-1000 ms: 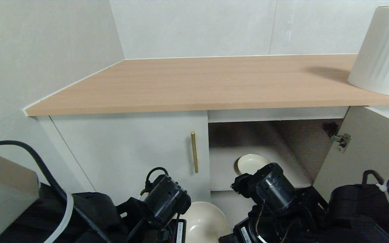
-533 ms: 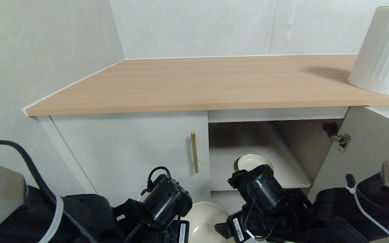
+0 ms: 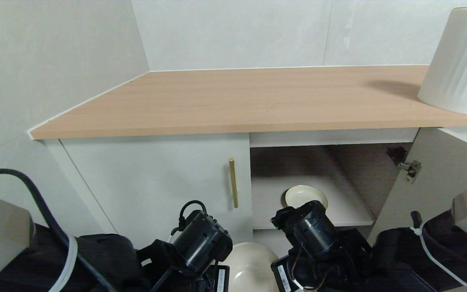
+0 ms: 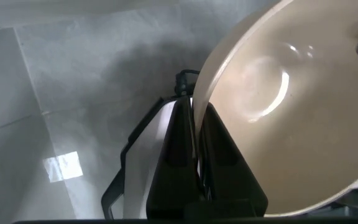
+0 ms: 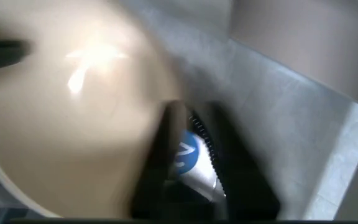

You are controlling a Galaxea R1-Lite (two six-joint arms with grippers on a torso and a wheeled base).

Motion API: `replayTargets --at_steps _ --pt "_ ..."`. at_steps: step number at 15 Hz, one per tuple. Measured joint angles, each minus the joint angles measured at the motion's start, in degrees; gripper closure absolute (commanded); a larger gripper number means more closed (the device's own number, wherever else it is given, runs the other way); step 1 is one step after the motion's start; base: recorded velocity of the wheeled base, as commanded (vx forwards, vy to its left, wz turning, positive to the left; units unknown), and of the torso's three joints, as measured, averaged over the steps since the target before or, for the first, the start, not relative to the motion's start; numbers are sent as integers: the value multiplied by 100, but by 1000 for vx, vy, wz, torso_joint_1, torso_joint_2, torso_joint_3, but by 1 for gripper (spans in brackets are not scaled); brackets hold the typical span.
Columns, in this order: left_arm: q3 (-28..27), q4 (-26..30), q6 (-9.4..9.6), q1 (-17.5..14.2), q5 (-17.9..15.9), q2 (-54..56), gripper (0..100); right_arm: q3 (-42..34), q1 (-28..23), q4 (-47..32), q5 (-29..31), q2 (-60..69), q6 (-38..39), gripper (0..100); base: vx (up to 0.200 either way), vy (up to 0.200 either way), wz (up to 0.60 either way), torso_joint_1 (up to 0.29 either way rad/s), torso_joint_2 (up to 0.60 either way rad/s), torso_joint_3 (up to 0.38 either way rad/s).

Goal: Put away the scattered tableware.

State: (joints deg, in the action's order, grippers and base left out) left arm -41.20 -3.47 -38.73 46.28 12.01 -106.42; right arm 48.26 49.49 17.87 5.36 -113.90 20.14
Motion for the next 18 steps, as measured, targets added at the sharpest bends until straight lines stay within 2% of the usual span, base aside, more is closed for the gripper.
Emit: replayTargets --at_steps 8,9,18 --pt "0 15 0 -5 2 -16 100 -11 -13 -4 10 -2 -9 100 0 0 0 0 0 0" --pt "-2 17 2 -5 2 -9 0 -13 -13 -6 11 -2 -9 100 0 0 0 0 0 0" --pt "-50 26 0 -46 28 107 0 -22 -62 -35 177 -24 -33 100 0 0 0 0 0 0"
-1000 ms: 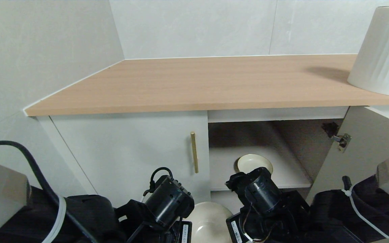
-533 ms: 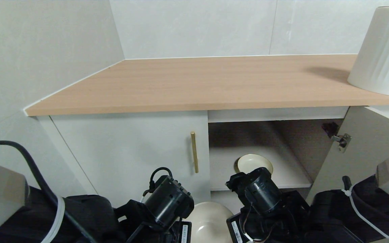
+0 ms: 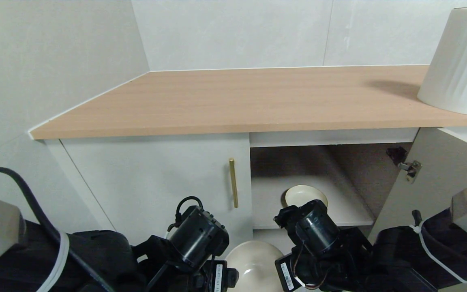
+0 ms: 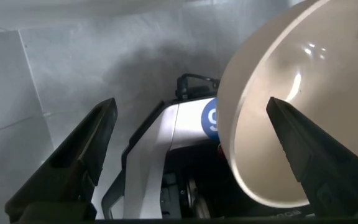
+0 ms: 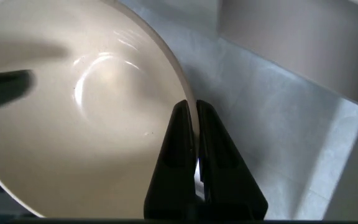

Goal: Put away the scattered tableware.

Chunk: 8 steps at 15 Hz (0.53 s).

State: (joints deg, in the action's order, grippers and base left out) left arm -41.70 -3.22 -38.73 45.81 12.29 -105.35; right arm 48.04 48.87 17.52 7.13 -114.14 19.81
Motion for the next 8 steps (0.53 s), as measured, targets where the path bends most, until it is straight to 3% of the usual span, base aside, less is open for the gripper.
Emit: replayTargets --at_steps 8 --pt "-27 21 0 -80 9 218 0 96 -887 -1151 140 22 30 100 0 0 0 0 0 0"
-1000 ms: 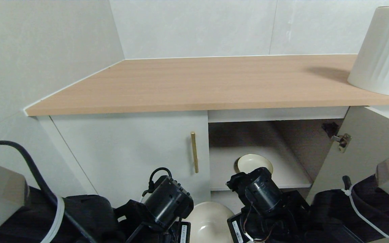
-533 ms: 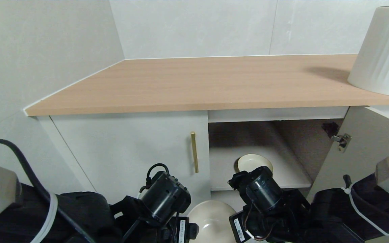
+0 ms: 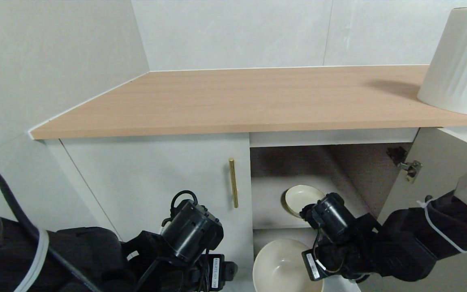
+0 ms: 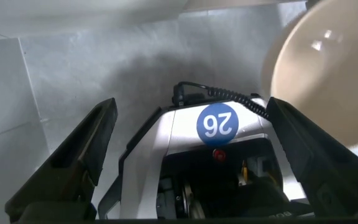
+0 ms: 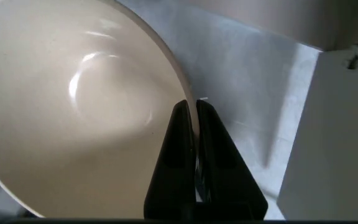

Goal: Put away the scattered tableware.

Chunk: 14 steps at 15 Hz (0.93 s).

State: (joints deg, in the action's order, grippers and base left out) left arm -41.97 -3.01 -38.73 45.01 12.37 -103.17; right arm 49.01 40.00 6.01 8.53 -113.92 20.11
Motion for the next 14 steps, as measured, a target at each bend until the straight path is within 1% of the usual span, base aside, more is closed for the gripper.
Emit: replayTargets --at_steps 2,6,10,14 --pt "5 12 0 0 0 96 0 199 -260 1 5 -35 422 100 0 0 0 0 0 0" --pt "-2 12 -5 -2 2 179 0 844 -745 -27 -9 -243 1702 100 0 0 0 0 0 0" --pt "-4 22 -11 -5 0 196 0 1276 -1075 -29 5 -430 2359 100 0 0 0 0 0 0" --pt "-6 23 -9 0 0 199 0 1576 -1354 -5 115 -694 2719 100 0 0 0 0 0 0"
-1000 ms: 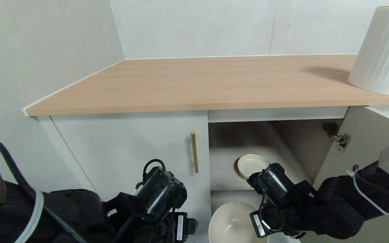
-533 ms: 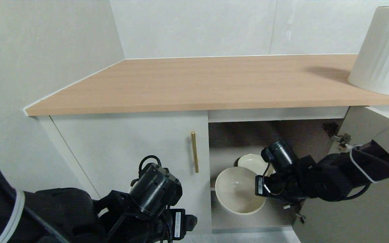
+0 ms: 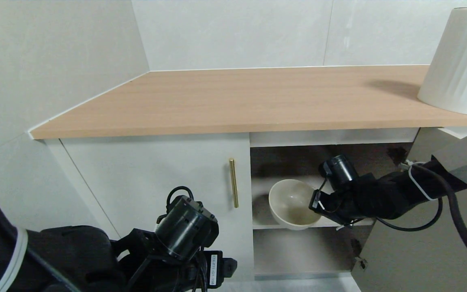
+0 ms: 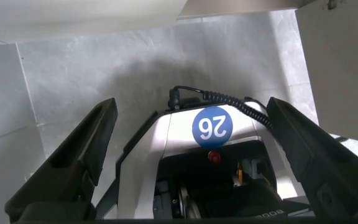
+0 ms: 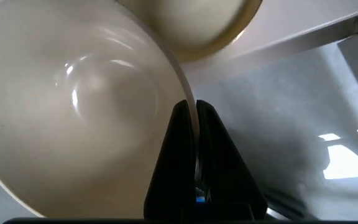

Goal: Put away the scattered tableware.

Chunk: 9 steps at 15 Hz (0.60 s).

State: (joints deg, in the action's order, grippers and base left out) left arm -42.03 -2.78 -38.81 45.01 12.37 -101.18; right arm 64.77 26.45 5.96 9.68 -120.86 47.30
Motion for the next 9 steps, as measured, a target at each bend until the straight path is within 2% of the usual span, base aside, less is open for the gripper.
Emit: replayTargets --at_steps 9 --pt "-2 -1 0 0 -1 -4 0 739 -523 11 666 -664 221 100 0 0 0 0 0 0"
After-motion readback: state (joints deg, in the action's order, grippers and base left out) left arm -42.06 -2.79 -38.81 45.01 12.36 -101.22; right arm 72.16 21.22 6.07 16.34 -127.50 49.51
